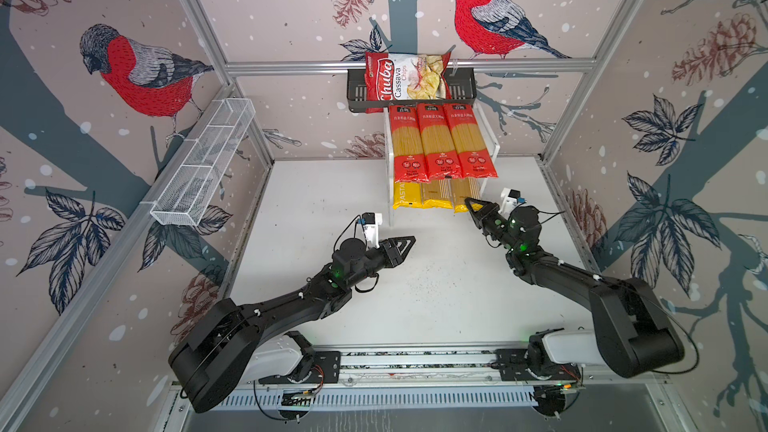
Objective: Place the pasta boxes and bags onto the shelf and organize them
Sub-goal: 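Push the bag under the shelf with the right gripper while the left withdraws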
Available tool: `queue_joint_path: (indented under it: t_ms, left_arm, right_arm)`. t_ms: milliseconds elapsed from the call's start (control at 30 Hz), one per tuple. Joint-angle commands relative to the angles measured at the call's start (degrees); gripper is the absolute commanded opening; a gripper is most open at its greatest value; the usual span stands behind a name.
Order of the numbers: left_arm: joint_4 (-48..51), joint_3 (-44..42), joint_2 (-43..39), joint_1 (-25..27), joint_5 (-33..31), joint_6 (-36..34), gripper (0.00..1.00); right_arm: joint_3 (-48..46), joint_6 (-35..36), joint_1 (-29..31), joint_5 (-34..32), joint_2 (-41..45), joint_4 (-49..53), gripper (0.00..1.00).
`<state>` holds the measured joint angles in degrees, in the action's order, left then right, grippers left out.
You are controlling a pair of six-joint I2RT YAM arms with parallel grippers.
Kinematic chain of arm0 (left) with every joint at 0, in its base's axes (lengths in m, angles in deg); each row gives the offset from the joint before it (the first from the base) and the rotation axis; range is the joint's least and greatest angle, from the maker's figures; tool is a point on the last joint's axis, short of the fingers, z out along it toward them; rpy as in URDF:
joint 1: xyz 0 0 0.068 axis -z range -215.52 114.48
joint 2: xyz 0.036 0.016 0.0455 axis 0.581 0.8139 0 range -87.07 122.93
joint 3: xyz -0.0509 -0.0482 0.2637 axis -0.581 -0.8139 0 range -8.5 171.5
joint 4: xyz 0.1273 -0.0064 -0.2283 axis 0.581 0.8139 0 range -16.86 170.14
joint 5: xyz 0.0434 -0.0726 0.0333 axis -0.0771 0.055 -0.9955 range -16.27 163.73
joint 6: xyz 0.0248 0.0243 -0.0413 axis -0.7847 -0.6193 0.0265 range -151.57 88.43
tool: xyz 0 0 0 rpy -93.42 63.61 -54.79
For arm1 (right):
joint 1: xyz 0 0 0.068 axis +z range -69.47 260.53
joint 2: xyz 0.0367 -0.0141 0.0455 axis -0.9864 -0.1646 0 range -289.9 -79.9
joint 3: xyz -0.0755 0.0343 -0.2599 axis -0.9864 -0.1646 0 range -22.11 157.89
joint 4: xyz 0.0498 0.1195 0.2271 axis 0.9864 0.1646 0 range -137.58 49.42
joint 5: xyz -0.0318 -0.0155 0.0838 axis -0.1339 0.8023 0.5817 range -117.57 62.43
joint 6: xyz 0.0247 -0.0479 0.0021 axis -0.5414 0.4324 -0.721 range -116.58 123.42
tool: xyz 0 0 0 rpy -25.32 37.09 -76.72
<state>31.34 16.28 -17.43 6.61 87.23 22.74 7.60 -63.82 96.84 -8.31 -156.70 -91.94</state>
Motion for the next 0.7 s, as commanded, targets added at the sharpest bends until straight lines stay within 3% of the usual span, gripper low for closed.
queue_joint_path:
  t_ms: [0, 200, 433, 667]
  left_arm:
    - [-1.18, 0.62, 0.50, -0.03, 0.47, -0.95, 0.49]
    - [-1.10, 0.30, 0.15, -0.01, 0.35, -0.91, 0.49]
    - [-0.14, 0.49, -0.44, 0.06, 0.08, -0.95, 0.49]
    - [2.48, 0.13, -2.88, 0.06, -1.24, -1.61, 0.49]
  right_arm:
    - [0.01, 2.20, -0.91, 5.09, 2.29, -2.31, 0.07]
    - [-0.47, 3.06, -1.81, 10.56, 3.09, -3.37, 0.06]
    - [0.59, 0.06, -2.13, 7.70, -1.55, -7.10, 0.06]
    - [4.33, -2.45, -2.06, 4.73, -6.01, -7.60, 0.15]
